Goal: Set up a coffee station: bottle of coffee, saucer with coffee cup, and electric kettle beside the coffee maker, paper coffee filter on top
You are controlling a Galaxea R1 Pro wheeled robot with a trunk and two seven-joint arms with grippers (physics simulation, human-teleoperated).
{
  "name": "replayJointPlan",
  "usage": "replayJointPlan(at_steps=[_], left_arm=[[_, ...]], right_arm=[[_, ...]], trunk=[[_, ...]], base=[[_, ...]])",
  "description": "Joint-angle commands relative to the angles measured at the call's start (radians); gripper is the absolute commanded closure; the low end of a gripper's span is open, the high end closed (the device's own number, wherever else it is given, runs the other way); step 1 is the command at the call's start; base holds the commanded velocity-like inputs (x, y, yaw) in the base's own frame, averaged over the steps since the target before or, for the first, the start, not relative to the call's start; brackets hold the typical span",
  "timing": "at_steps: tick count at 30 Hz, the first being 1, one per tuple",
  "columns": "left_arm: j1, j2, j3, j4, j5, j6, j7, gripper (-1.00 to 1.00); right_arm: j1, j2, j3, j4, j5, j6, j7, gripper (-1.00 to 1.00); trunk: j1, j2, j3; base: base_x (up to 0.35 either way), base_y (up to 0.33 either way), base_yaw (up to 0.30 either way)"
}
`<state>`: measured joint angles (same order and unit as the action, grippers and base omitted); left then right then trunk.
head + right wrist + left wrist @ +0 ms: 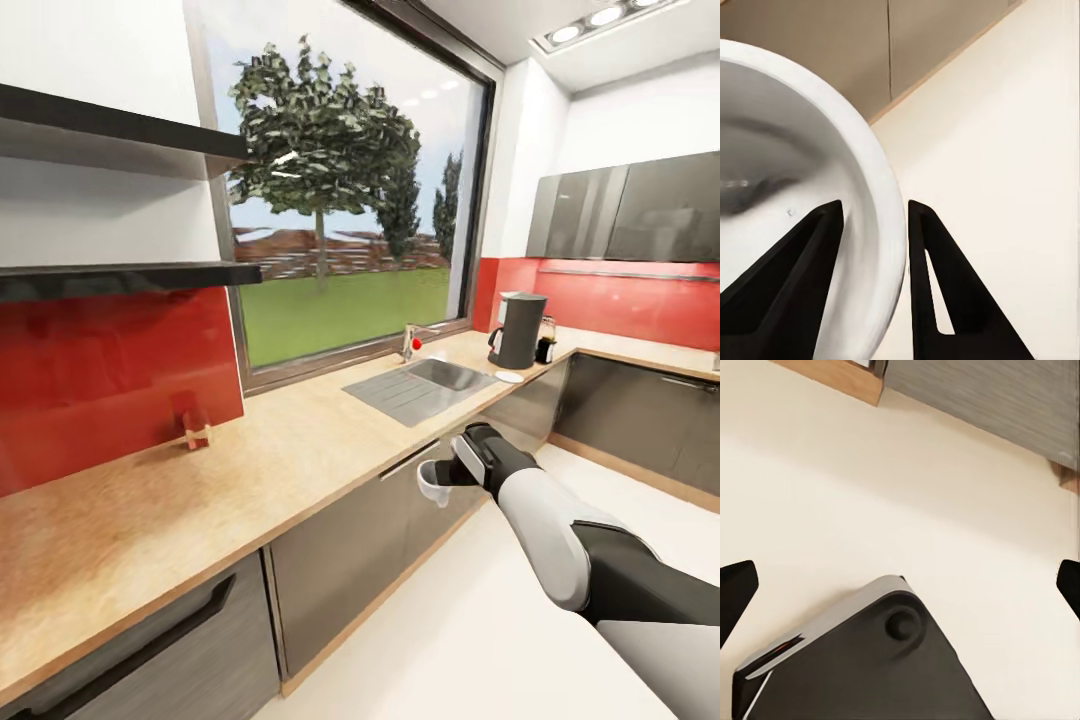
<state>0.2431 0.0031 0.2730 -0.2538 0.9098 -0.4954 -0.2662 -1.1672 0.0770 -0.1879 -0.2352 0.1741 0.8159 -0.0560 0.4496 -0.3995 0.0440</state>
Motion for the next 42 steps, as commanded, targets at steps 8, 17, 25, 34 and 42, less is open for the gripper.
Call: replayJointPlan(at_steps=[8, 17, 25, 34, 42], left_arm=[[0.001, 0.000, 0.000, -0.001, 0.011, 0.001, -0.008, -1.00], [0.001, 0.000, 0.000, -0.001, 0.011, 0.001, -0.008, -1.00], [0.001, 0.000, 0.000, -0.001, 0.011, 0.001, -0.008, -1.00], [0.001, 0.000, 0.000, -0.001, 0.011, 0.001, -0.008, -1.00], [0.001, 0.000, 0.000, -0.001, 0.011, 0.001, -0.008, -1.00]], right_arm=[[0.000, 0.001, -0.009, -0.001, 0.007, 0.003, -0.002, 1.00], [0.000, 0.000, -0.010, -0.001, 0.007, 0.003, -0.002, 1.00], [0.000, -0.012, -0.010, -0.001, 0.006, 0.003, -0.002, 1.00], [0.000, -0.016, -0.010, -0.001, 0.006, 0.003, -0.002, 1.00], [0.000, -0.030, -0.009, 0.000, 0.006, 0.000, -0.004, 1.00]], trunk=[[0.000, -0.001, 0.007], [0.000, -0.001, 0.015], [0.000, -0.001, 0.014], [0.000, -0.001, 0.003], [0.000, -0.001, -0.008]], base=[[0.000, 0.000, -0.276], [0.000, 0.000, -0.276], [0.000, 0.000, -0.263], [0.000, 0.000, -0.204], [0.000, 0.000, -0.193]])
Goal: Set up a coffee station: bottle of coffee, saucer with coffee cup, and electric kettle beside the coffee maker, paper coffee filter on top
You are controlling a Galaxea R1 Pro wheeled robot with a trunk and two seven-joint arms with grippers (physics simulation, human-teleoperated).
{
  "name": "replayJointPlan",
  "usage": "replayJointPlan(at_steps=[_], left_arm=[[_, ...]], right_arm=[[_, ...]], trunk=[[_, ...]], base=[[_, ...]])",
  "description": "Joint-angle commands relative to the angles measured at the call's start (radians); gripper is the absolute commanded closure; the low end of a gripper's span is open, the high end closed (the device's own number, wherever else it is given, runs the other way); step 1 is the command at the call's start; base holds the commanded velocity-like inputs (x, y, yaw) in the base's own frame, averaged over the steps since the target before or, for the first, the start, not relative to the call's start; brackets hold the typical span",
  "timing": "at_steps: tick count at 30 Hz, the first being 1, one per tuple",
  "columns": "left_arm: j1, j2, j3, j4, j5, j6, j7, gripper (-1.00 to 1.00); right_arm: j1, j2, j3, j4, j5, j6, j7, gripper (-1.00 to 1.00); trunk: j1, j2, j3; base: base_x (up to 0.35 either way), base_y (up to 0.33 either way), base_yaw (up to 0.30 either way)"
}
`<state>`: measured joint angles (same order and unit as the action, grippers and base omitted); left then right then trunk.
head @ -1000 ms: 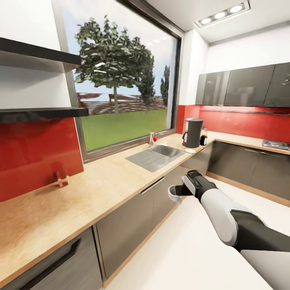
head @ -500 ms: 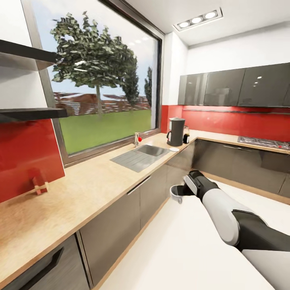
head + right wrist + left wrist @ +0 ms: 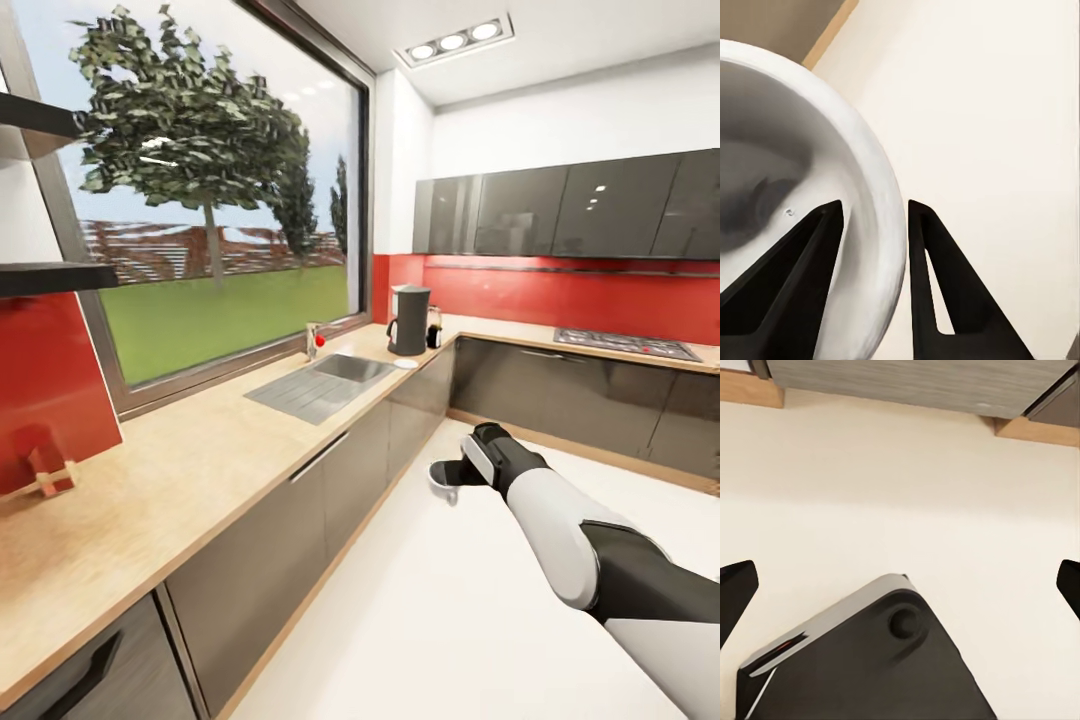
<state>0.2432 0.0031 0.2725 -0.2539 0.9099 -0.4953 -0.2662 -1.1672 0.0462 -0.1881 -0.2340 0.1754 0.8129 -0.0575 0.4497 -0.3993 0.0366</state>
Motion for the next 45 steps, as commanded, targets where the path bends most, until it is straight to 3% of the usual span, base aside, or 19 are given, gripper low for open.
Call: replayJointPlan(at_steps=[1, 6, 8, 13, 17, 22, 28, 30, 35, 42, 44, 45], left_arm=[[0.001, 0.000, 0.000, -0.001, 0.010, 0.001, -0.008, -1.00], [0.001, 0.001, -0.001, -0.001, 0.010, 0.001, -0.009, -1.00], [0.001, 0.001, -0.001, -0.001, 0.010, 0.001, -0.010, -1.00], [0.001, 0.001, -0.001, 0.009, 0.010, 0.001, -0.010, -1.00], [0.001, -0.001, -0.001, 0.016, 0.000, 0.001, -0.012, -1.00], [0.001, -0.005, 0.000, 0.018, -0.067, 0.001, -0.014, -1.00], [0.001, -0.034, -0.001, 0.018, -0.137, -0.001, -0.014, -1.00], [0.001, -0.039, 0.000, 0.018, -0.147, -0.005, -0.013, -1.00], [0.001, -0.055, -0.001, 0.019, -0.173, -0.006, -0.014, -1.00], [0.001, -0.064, 0.000, 0.044, -0.280, -0.006, -0.014, -1.00], [0.001, -0.067, -0.001, 0.045, -0.301, -0.006, -0.014, -1.00], [0.001, -0.069, 0.000, 0.047, -0.320, -0.006, -0.014, -1.00]], right_arm=[[0.000, -0.004, -0.009, 0.001, 0.005, -0.003, -0.003, 1.00], [0.000, -0.043, -0.007, 0.052, 0.011, -0.066, -0.006, 1.00], [0.000, -0.088, -0.006, 0.137, 0.011, -0.171, -0.016, 1.00], [0.012, -0.123, -0.005, 0.247, 0.010, -0.275, -0.021, 1.00], [0.098, -0.137, -0.004, 0.266, 0.022, -0.350, -0.032, 1.00], [0.202, -0.138, -0.004, 0.269, 0.032, -0.438, -0.060, 1.00], [0.321, -0.133, -0.004, 0.269, 0.034, -0.549, -0.088, 1.00], [0.390, -0.130, -0.004, 0.269, 0.040, -0.592, -0.108, 1.00], [0.498, -0.131, -0.004, 0.269, 0.045, -0.667, -0.150, 1.00], [0.702, -0.139, -0.004, 0.269, 0.047, -0.846, -0.165, 1.00], [0.761, -0.149, -0.004, 0.269, 0.054, -0.895, -0.160, 1.00], [0.823, -0.169, -0.004, 0.269, 0.076, -0.958, -0.144, 1.00]], trunk=[[0.000, -0.001, -0.002], [0.000, -0.001, -0.009], [0.000, -0.001, -0.012], [0.000, -0.001, -0.014], [0.000, -0.001, -0.014], [0.000, -0.001, -0.014], [0.000, -0.001, -0.014], [0.000, -0.001, -0.014], [0.000, -0.001, -0.014], [0.000, -0.001, -0.014], [0.000, -0.001, -0.014], [0.000, -0.001, -0.014]], base=[[0.000, 0.000, -0.190], [0.000, 0.000, -0.121], [0.000, 0.000, -0.018], [0.000, 0.000, -0.004], [0.000, 0.000, 0.000], [0.000, 0.000, 0.000], [0.000, 0.000, 0.000], [0.000, 0.000, 0.000], [0.000, 0.000, 0.000], [0.000, 0.000, 0.000], [0.000, 0.000, 0.000], [0.000, 0.000, 0.000]])
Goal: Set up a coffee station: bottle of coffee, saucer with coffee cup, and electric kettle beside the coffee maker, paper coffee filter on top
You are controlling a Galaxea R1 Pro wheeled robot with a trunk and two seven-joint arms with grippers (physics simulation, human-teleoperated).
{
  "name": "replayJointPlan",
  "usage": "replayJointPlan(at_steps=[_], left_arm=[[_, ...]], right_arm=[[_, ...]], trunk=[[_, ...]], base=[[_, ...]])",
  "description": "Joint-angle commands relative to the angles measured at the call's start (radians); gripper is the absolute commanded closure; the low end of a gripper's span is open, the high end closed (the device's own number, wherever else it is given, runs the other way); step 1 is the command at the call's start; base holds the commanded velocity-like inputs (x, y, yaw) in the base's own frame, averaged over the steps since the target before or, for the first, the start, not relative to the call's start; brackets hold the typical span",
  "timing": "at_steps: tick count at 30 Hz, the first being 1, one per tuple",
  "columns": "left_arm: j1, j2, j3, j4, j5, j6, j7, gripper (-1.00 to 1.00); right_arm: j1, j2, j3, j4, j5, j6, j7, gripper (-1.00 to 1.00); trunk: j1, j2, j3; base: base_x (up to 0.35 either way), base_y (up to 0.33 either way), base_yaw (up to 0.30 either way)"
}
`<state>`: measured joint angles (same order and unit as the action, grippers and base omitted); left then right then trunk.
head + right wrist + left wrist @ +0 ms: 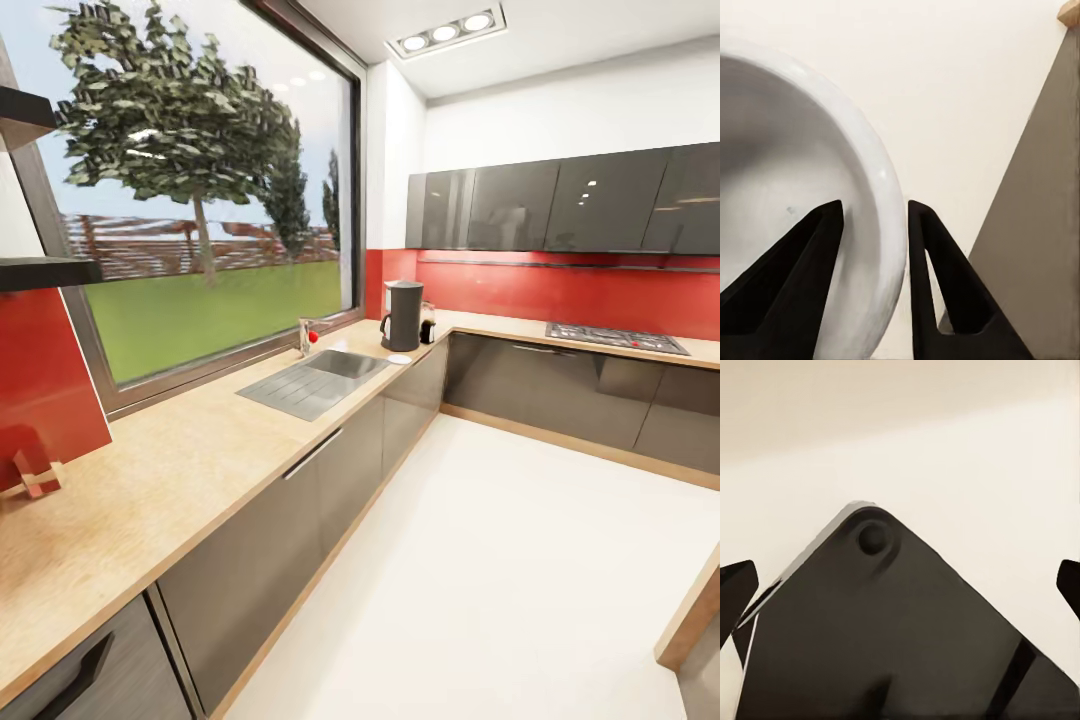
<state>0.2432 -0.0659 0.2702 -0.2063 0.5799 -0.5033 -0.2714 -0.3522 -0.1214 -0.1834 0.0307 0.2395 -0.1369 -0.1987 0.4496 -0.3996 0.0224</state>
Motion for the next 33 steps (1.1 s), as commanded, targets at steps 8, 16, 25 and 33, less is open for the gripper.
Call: replayJointPlan(at_steps=[8, 16, 25, 33], left_arm=[[0.001, -0.025, 0.001, 0.006, -0.071, 0.001, -0.008, -1.00], [0.001, -0.024, 0.002, -0.001, -0.084, 0.004, -0.006, -1.00], [0.001, -0.016, 0.009, -0.004, -0.075, 0.005, -0.005, -1.00], [0.001, 0.002, 0.012, -0.004, -0.030, 0.002, -0.005, -1.00]], right_arm=[[0.122, -0.043, -0.009, 0.005, 0.037, -0.094, 0.064, 1.00], [0.177, -0.038, -0.008, 0.006, 0.045, -0.101, 0.119, 1.00], [0.180, -0.046, -0.008, 0.005, 0.055, -0.034, 0.201, 1.00], [0.180, -0.034, -0.011, 0.003, 0.076, -0.043, 0.228, 1.00]], trunk=[[0.000, 0.000, 0.000], [0.000, 0.000, 0.000], [0.000, 0.000, 0.000], [0.000, 0.000, 0.000]], base=[[0.000, 0.000, 0.000], [0.000, 0.000, 0.000], [0.000, 0.000, 0.000], [0.000, 0.000, 0.000]])
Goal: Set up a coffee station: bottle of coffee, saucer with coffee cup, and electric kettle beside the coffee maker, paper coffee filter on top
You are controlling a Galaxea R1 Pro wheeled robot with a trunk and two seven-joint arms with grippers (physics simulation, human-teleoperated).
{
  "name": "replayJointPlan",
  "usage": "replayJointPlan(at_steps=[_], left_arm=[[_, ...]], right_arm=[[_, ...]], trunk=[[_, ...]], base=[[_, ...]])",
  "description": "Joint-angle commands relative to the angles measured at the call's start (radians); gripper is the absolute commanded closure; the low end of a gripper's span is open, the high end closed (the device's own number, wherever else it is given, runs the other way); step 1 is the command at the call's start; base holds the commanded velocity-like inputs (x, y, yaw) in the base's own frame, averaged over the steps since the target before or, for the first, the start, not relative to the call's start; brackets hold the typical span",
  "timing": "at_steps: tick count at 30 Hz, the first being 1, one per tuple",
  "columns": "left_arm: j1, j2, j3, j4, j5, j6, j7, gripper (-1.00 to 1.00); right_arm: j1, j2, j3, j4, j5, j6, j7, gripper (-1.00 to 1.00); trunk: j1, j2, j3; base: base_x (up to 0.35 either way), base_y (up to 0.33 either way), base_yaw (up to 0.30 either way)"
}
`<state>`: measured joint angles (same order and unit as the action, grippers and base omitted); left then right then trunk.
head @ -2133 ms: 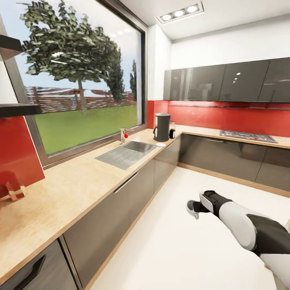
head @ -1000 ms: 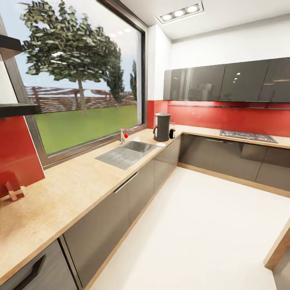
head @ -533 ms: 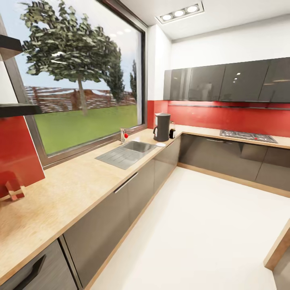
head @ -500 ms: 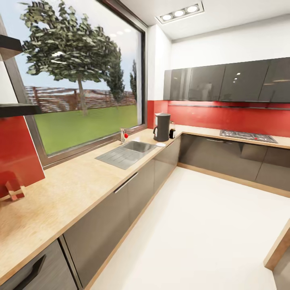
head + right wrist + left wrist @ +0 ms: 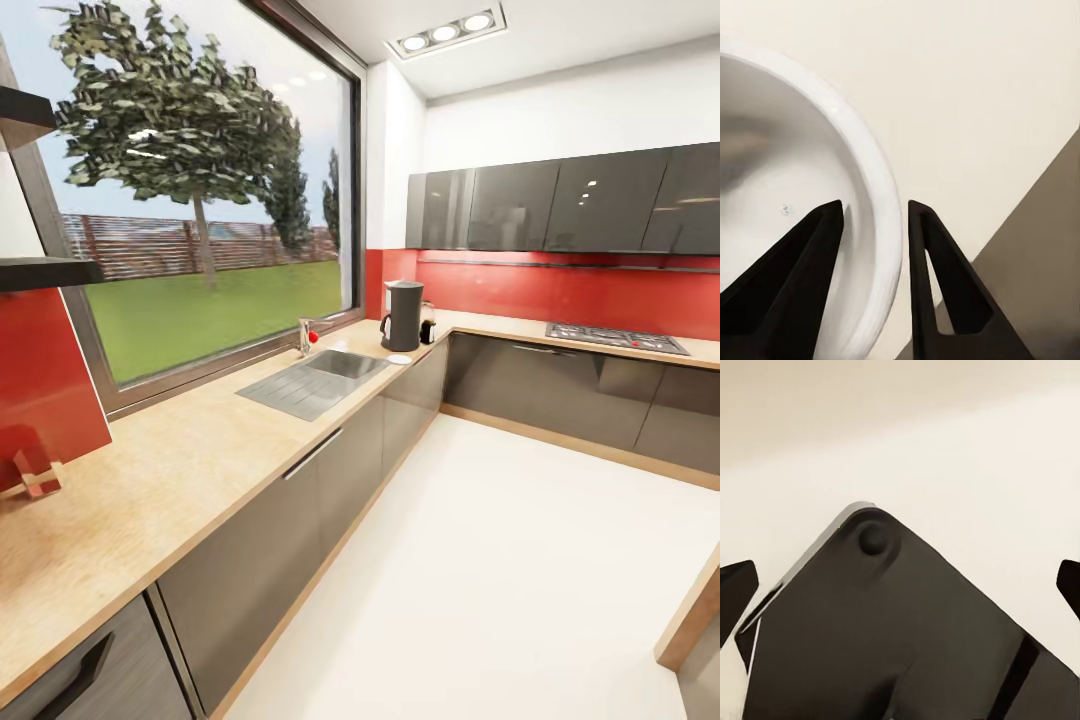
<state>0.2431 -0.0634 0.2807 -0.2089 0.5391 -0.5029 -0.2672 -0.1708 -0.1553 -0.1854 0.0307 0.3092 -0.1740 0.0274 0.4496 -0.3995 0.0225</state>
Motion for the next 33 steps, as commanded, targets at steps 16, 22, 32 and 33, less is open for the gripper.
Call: replayJointPlan(at_steps=[16, 22, 32, 33], left_arm=[[0.001, 0.055, 0.005, 0.007, 0.144, -0.004, -0.009, -1.00], [0.001, 0.054, 0.005, 0.007, 0.143, -0.005, -0.009, -1.00], [0.001, 0.056, 0.003, 0.008, 0.137, -0.003, -0.008, -1.00], [0.001, 0.056, 0.003, 0.008, 0.136, -0.003, -0.008, -1.00]], right_arm=[[-0.001, -0.043, -0.011, 0.005, -0.002, -0.112, 0.013, 1.00], [-0.001, -0.045, -0.011, 0.005, -0.001, -0.113, 0.022, 1.00], [-0.001, -0.032, -0.016, 0.003, -0.001, -0.114, 0.013, 1.00], [-0.001, -0.031, -0.016, 0.003, 0.000, -0.114, 0.012, 1.00]], trunk=[[0.000, -0.001, 0.000], [0.000, -0.001, 0.000], [0.000, -0.001, 0.000], [0.000, -0.001, 0.000]], base=[[0.000, 0.000, 0.000], [0.000, 0.000, 0.000], [0.110, 0.000, 0.000], [0.304, 0.000, 0.000]])
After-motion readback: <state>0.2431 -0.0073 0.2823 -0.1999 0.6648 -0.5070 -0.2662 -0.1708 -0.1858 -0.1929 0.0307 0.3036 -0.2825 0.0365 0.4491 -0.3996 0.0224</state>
